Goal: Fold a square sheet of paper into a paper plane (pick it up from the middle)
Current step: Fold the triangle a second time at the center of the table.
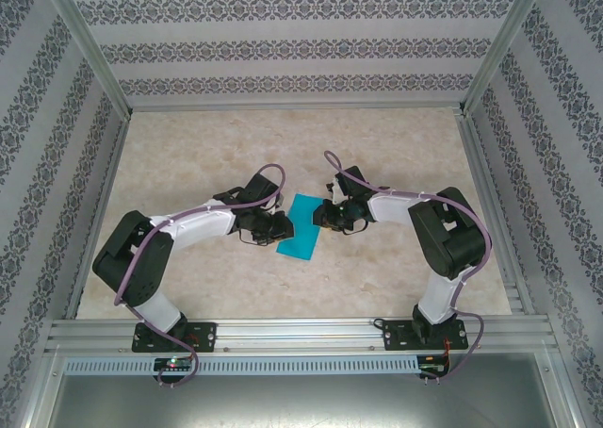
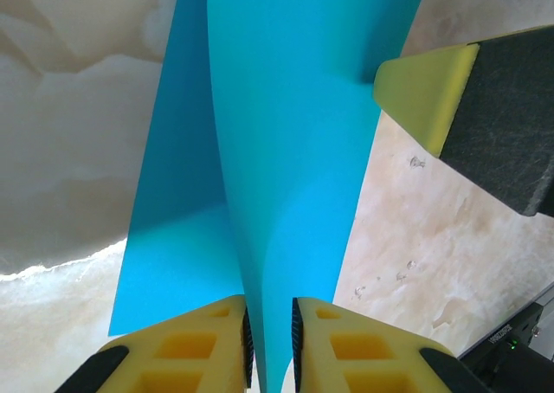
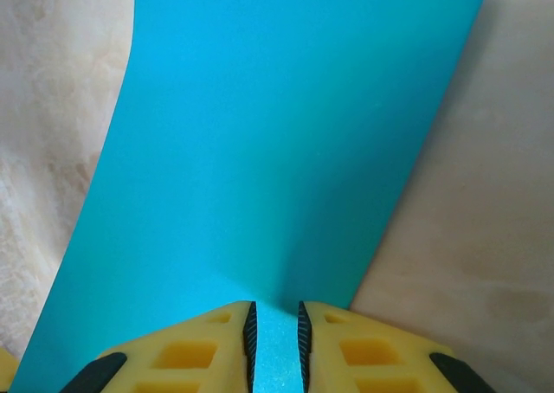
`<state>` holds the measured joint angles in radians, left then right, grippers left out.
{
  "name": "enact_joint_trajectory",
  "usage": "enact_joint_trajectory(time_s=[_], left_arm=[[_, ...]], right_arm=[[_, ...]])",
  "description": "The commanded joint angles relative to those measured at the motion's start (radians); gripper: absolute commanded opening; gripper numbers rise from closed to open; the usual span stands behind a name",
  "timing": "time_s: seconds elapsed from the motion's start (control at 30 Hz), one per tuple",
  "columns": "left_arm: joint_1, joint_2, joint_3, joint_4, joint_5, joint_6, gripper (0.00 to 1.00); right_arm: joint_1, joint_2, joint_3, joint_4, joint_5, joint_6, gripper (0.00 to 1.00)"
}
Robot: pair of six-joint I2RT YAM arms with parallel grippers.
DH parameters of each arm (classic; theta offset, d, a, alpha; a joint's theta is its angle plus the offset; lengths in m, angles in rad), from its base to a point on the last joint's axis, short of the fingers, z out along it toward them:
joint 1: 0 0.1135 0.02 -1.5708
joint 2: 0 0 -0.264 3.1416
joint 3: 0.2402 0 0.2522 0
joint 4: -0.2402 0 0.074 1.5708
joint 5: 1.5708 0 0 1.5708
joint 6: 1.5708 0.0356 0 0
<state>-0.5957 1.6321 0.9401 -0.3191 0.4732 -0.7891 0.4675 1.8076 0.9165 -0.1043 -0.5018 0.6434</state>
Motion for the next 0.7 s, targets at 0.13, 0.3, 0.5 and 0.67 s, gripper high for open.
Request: enact_joint_trajectory(time_s=[0.13,0.3,0.5,0.67], left_arm=[[-0.012,-0.066,-0.03,-0.074,-0.035,0.026,0.19],[-0.013,-0.072,-0.039,-0.084,-0.025,0.032,0.17],[-0.015,-0.068,-0.034,-0.086,-0.019,0.037,0.12],[-0.019,-0.048,-0.011,-0.089,-0.013,0.039,0.06]], right_arm=[[0.008,0.026,0.002,-0.03,0.029,-0.023,0.22],[0.009,0.027,0.0,-0.025,0.024,-0.02,0.22],[0.01,0.024,-0.002,-0.025,0.023,-0.02,0.22],[0.009,0.022,-0.006,-0.024,0.024,-0.023,0.22]])
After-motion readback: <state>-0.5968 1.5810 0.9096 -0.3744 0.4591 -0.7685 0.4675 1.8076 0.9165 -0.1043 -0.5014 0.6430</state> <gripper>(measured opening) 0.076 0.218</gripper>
